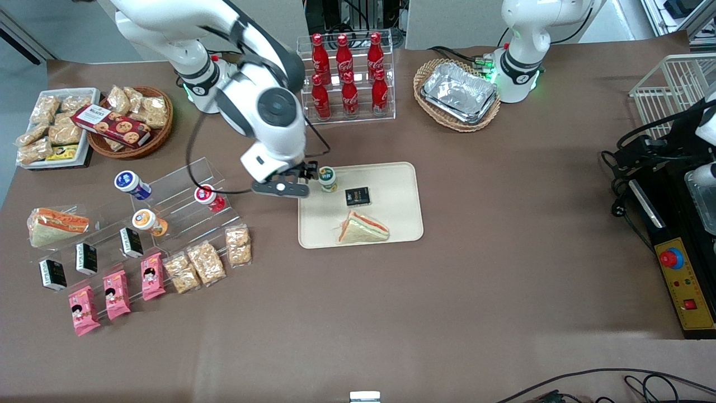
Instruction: Place green gum on tray
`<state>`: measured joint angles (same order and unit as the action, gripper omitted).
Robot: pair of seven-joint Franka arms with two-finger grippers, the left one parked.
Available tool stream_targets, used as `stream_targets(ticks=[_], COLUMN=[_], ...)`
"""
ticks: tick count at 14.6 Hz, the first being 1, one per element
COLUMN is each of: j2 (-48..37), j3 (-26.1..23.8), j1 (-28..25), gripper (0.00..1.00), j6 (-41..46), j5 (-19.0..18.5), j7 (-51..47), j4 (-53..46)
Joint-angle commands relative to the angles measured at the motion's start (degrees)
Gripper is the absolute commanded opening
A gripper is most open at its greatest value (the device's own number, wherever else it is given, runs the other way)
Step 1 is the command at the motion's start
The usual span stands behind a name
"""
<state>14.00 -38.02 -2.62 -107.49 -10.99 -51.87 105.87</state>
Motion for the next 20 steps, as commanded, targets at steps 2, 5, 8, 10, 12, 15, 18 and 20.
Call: stream_targets(ticks=[2,5,8,10,12,15,18,20], j2=[-10.6,-15.5,-17.6,-18.1,-18.0,-18.0,-18.0,-17.9], j3=[0.6,6.3,15.8,23.6,30.7,36.9,36.9,36.8], j1=[6.0,9.7,9.7,9.7,10.2,10.3,10.2,10.1], gripper=[1.00,1.00,1.00,1.00,1.00,1.00,1.00,1.00], j6=[5.7,7.7,13.4,16.5,17.9,17.4,17.3,17.3], j5=[5.2,7.6,7.8,7.9,8.0,10.8,11.3,11.3], j7=[6.1,16.1,30.5,41.0,53.7,57.1,56.1,53.5], j4=[-0.1,-2.1,-5.9,-9.5,-10.9,-11.5,-11.7,-11.7])
